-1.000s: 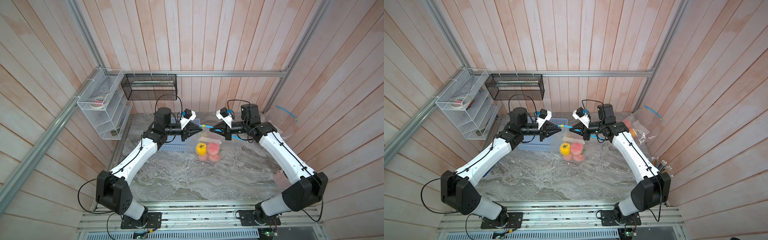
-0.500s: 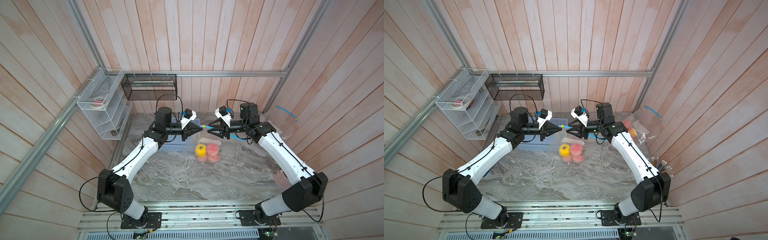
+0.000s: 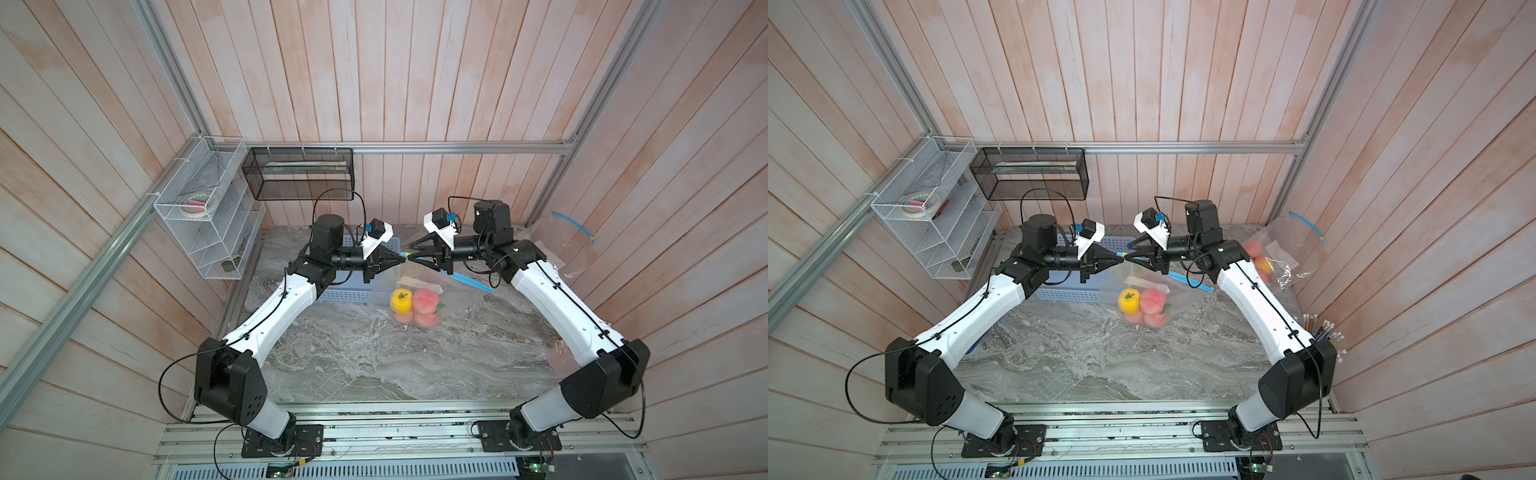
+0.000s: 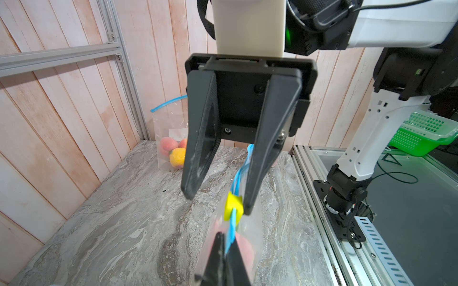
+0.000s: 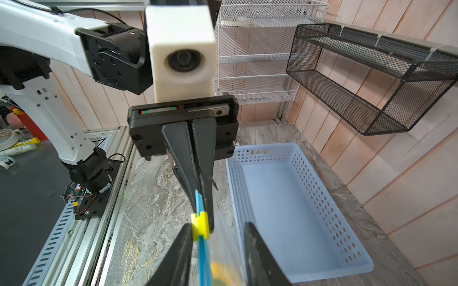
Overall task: Place the peach in a zip-top bag and seal the zipper
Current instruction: Zip the zipper on the zipper food storage bag.
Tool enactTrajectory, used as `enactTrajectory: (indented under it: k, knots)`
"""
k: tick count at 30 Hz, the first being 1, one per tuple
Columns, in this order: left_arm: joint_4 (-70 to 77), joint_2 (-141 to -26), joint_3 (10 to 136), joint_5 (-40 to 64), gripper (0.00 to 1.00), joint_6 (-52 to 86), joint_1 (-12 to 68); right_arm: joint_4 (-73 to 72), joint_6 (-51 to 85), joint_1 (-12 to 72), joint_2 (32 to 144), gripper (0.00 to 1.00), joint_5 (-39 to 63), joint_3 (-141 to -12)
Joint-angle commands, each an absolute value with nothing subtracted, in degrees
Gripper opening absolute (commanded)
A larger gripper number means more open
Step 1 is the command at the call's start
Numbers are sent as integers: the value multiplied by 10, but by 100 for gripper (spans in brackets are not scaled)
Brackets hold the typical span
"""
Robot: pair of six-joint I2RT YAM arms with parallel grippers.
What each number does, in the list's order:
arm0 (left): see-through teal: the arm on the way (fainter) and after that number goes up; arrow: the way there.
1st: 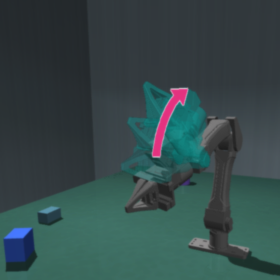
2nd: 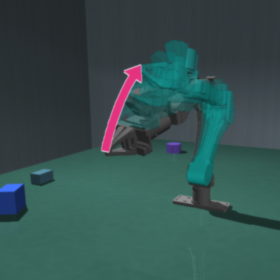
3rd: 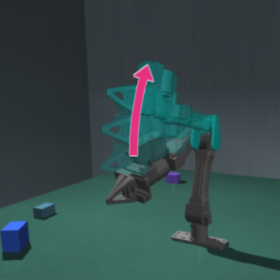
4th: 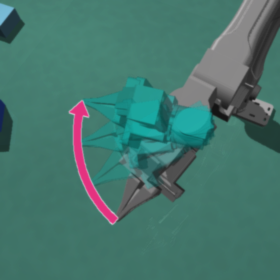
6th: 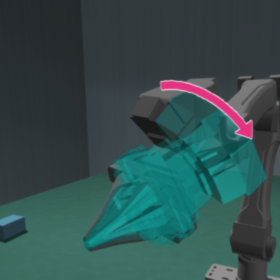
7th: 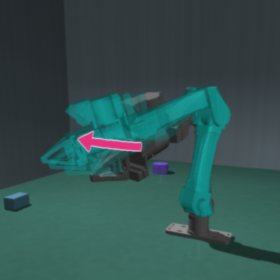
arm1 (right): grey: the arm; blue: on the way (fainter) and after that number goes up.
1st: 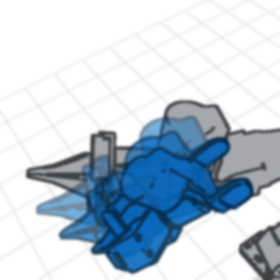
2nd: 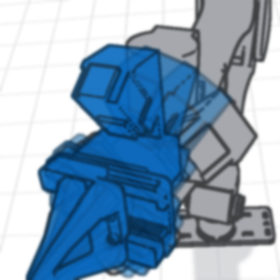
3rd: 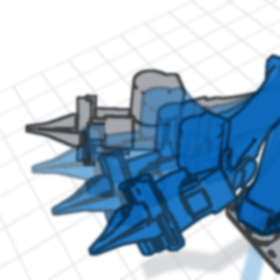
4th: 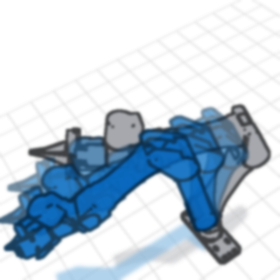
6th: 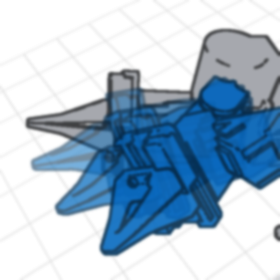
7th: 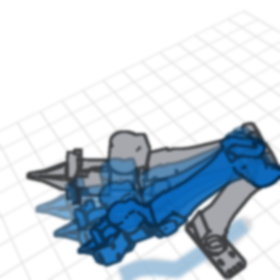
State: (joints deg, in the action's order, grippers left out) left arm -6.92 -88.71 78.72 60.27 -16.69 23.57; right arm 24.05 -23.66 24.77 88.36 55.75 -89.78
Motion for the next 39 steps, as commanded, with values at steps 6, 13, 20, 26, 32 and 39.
enactTrajectory:
  k: [6,13,20,26,32,39]
  knots:
    - [-80,-894,810,615,0,-164,236,244,-243,260,894,31,552,-924]
    - [-81,-890,809,614,0,-158,236,270,-265,260,893,8,546,-923]
    - [-73,-874,790,592,0,-137,234,289,-282,253,874,4,526,-906]
    - [-55,-863,763,579,0,-117,230,291,-285,247,860,6,525,-890]
    - [-40,-852,750,563,0,-106,228,293,-282,240,855,7,528,-882]
    - [-25,-847,743,526,0,-91,223,293,-282,236,848,7,529,-874]
